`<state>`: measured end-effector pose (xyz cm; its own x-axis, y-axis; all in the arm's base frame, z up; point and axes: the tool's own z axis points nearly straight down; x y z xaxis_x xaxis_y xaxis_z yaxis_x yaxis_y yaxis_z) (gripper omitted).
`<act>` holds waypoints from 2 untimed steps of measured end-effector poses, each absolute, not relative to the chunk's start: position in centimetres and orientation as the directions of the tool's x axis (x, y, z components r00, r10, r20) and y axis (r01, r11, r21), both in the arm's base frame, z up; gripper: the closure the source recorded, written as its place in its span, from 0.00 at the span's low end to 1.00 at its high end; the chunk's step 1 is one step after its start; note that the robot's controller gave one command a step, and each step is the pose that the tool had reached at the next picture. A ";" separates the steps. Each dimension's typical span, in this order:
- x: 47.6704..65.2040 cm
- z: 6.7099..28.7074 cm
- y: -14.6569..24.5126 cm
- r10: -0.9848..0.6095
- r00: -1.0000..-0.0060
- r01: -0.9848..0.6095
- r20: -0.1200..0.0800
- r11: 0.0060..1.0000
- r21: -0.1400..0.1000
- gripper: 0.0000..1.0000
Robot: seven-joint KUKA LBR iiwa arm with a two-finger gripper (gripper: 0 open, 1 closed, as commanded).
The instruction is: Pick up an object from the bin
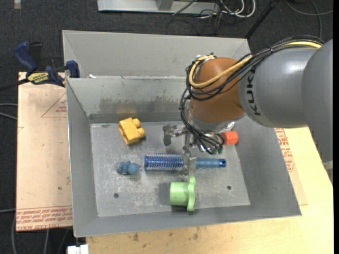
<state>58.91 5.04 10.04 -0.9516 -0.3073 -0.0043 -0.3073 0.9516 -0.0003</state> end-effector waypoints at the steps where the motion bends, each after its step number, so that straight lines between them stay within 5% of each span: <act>1: 58.7 6.9 6.6 -0.129 -0.992 -0.129 0.000 0.992 0.002 0.00; 2: 58.7 7.0 6.6 -0.127 -0.992 -0.127 -0.001 0.992 0.003 0.00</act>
Offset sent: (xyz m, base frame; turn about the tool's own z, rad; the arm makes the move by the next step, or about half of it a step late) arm -0.0024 0.0142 -0.0304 0.1843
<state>58.72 6.61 6.97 -0.9919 -0.1268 -0.0008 -0.1268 0.9919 0.0031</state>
